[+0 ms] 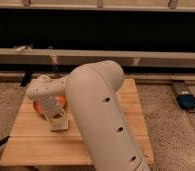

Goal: Wipe the white sponge on the table

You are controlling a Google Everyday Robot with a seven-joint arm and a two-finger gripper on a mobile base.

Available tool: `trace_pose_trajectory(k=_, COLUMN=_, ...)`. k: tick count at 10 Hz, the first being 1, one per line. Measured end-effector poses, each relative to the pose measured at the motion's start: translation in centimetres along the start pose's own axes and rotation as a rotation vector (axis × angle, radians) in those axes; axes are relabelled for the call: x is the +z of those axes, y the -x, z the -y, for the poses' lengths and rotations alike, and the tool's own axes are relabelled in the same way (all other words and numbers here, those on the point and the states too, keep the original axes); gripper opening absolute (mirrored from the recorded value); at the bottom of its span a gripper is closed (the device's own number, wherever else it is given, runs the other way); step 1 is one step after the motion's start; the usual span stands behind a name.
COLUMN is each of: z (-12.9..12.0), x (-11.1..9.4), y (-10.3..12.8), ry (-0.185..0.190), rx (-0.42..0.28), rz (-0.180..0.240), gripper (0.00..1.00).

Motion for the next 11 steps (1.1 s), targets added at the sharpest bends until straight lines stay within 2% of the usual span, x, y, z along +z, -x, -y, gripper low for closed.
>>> trace_pose_trajectory(k=2, z=0.9, x=-0.1, y=0.1, ry=0.021, rx=0.003, rz=-0.004, gripper=0.65)
trace_pose_trajectory(k=3, z=1.1, x=-0.1, y=-0.1, ry=0.044, rx=-0.009, rz=-0.015, gripper=0.65)
trace_pose_trajectory(k=5, z=0.4, x=-0.1, y=-0.3, ry=0.1, rx=-0.07, rz=-0.036, gripper=0.65)
trace_pose_trajectory(k=6, z=-0.1, x=-0.1, y=-0.4, ry=0.117, rx=-0.1, rz=-0.042, gripper=0.65)
trace_pose_trajectory(k=9, z=-0.9, x=0.0, y=-0.7, ry=0.142, rx=-0.155, rz=-0.049, gripper=0.65)
trace_pose_trajectory(k=11, z=-1.4, x=0.1, y=-0.8, ry=0.144, rx=-0.172, rz=-0.047, gripper=0.65)
